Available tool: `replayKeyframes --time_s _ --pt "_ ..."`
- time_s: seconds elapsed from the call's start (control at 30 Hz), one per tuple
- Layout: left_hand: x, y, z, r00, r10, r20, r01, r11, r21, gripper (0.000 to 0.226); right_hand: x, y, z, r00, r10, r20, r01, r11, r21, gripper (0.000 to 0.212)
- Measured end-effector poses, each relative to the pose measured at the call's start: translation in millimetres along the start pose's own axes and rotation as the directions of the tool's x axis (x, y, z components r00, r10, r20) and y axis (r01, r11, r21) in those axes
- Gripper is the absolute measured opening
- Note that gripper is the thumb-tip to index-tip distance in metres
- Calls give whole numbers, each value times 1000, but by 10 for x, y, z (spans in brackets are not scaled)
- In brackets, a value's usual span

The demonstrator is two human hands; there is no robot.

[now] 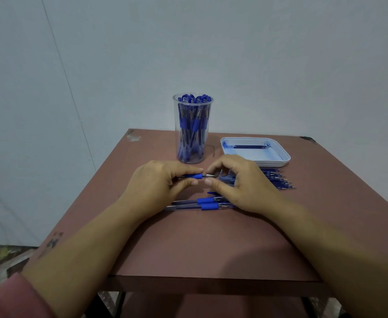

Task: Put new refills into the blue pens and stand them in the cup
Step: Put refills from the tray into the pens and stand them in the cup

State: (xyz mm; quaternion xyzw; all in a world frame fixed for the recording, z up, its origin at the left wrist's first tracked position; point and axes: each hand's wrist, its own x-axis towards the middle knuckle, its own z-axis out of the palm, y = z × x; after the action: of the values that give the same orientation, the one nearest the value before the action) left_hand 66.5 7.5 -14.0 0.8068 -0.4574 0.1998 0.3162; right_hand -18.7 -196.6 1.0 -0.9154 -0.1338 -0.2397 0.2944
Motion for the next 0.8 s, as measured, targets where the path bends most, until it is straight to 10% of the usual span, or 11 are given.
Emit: replayKeyframes --time_s 0.8 --pt "1 -4 -7 1000 15 3 -16 999 47 27 4 -26 8 994 108 26 -110 991 82 39"
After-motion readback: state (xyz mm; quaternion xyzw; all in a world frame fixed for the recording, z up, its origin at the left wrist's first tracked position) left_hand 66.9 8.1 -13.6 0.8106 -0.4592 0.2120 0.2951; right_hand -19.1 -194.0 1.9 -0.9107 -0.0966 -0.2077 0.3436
